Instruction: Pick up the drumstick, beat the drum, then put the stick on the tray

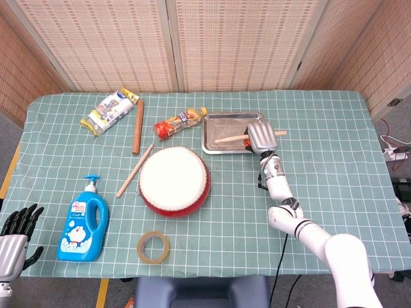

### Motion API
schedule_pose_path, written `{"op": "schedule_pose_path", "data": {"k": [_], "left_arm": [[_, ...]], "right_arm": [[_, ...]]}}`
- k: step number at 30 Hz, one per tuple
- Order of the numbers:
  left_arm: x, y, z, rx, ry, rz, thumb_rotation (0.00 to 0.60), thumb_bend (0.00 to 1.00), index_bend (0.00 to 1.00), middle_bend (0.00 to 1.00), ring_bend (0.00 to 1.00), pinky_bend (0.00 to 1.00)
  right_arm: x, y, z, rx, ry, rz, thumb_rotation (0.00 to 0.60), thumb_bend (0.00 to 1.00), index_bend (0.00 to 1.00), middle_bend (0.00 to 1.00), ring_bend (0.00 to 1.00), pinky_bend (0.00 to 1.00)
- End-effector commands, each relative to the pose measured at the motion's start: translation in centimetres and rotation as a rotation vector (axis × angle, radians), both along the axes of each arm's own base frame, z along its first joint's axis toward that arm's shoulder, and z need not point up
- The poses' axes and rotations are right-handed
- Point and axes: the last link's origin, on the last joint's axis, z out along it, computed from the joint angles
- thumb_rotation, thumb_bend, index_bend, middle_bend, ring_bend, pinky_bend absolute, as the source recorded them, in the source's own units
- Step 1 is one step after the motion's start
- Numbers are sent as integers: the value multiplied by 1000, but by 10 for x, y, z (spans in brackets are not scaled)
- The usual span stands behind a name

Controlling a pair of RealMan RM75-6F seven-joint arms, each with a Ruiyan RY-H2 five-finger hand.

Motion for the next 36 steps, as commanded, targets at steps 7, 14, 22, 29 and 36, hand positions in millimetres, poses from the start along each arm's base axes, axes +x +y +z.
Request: {"op": "schedule_pose_path", "data": {"k": [7,14,22,29,36], "left_arm": [[-1,0,1,0,3,8,600,232,0,0,0,0],[-3,0,3,2,6,20,600,232,0,0,0,0],[-2,1,3,3,8,21,600,232,0,0,0,0],[-2,2,3,1,7,20,600,232,0,0,0,0],[-3,2,5,9,8,18,600,232,0,0,0,0]], "right_arm": [[6,-14,-20,66,-70,-81,600,475,900,838,803,912],[12,-21,-26,107,-116,-117,600,370,639,573,512,552],[12,-25,-24,115,-138,-125,600,283,420,390,322,387],[10,-25,-26,128,-119,-133,600,273,346,355,259,342],[14,-23,-13,79,-128,-34,600,273,346,354,255,340]]}}
